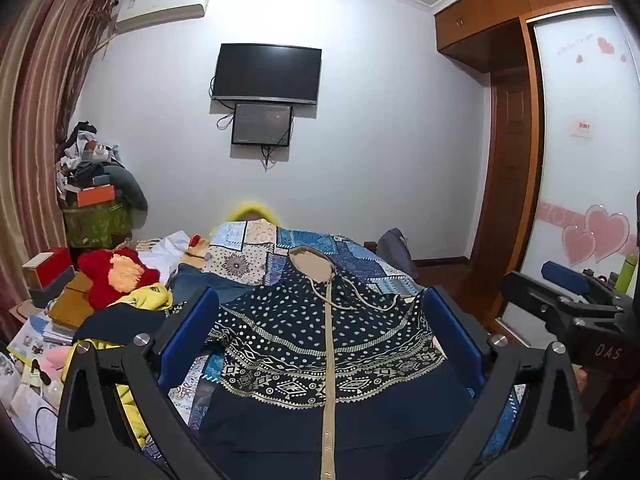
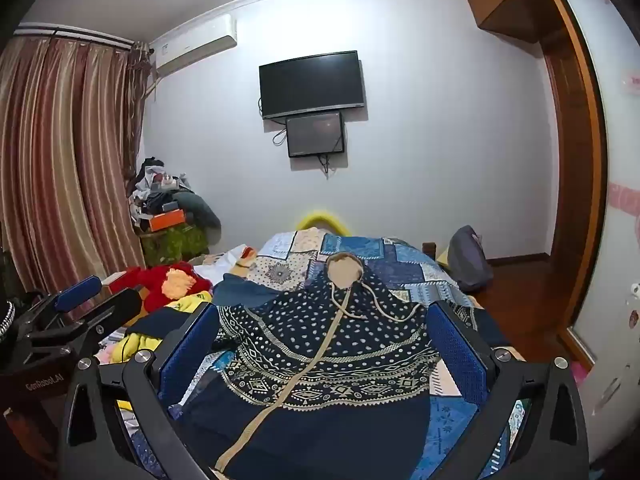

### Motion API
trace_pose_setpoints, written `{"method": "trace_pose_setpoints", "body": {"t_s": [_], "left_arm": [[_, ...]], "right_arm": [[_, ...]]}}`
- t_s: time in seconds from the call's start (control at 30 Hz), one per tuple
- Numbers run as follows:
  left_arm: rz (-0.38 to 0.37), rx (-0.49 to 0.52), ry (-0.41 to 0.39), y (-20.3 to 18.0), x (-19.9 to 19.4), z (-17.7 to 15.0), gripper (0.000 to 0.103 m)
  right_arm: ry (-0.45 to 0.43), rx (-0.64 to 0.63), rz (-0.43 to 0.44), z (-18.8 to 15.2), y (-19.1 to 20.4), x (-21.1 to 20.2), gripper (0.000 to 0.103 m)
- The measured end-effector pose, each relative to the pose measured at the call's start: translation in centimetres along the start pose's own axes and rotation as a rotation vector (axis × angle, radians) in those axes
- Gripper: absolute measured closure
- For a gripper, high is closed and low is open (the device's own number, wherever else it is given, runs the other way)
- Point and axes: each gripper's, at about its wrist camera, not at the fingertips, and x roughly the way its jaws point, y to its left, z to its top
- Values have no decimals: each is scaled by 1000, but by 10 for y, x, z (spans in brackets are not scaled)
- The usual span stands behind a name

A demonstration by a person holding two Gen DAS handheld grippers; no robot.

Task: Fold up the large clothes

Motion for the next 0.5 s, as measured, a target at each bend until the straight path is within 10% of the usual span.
{"method": "trace_pose_setpoints", "body": {"t_s": [0.5], "left_arm": [[21,36,12,-4,3,-4,0]], "right_arm": [[2,5,-2,-2,-1,2,0]]}}
